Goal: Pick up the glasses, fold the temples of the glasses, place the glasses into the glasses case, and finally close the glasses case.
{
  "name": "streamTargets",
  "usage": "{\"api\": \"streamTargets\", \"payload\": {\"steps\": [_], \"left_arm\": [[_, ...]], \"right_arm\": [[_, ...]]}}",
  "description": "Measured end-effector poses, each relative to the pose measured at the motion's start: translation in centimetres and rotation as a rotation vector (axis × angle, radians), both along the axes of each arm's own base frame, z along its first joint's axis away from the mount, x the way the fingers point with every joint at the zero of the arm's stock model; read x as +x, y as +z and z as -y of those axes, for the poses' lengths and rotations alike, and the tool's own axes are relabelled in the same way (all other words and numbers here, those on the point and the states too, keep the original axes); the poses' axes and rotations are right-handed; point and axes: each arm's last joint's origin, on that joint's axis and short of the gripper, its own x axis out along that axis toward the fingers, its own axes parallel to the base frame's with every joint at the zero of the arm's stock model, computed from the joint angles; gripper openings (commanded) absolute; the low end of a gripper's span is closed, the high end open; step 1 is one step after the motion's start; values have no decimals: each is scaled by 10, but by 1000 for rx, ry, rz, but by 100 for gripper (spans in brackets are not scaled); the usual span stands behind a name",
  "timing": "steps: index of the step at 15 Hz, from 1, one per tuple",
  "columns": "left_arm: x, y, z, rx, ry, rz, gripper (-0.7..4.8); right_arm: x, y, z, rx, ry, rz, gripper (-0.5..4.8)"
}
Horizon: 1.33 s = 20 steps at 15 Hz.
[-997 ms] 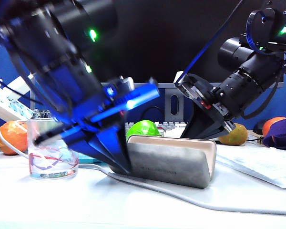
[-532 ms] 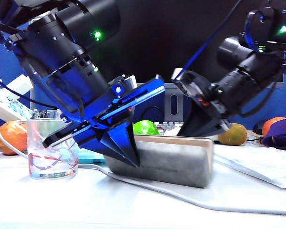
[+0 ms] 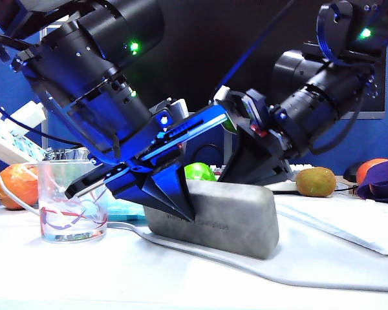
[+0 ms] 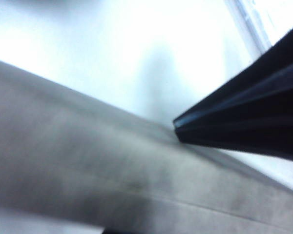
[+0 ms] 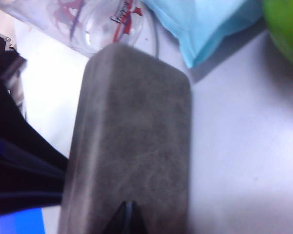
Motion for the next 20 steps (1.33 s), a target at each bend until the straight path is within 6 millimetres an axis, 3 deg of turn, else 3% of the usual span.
{"api": "streamTargets", "payload": {"steps": [2,6,8,10,14,16,20], "left_arm": [[0,5,0,-18,-17,14,-3],[-6,41,-6,-125,-38,101,-3],[-16,73,-17,-206,-29,187,-4],[-21,90,-25,-226,9,263,-3],[-40,136,-52,-245,80,504,-3],[-50,153,-65,-258,104,598,-3],[-75,183,-99,-273,239,757,-3]], "right_arm": [[0,21,0,-8,-11,84,-6],[-7,85,13,-72,-146,343,-5],[-30,143,27,-73,-303,529,-5],[-45,164,34,-24,-337,583,-5],[-72,177,43,17,-323,499,-6],[-74,175,41,48,-292,444,-6],[-74,128,7,-19,-105,169,-6]]}}
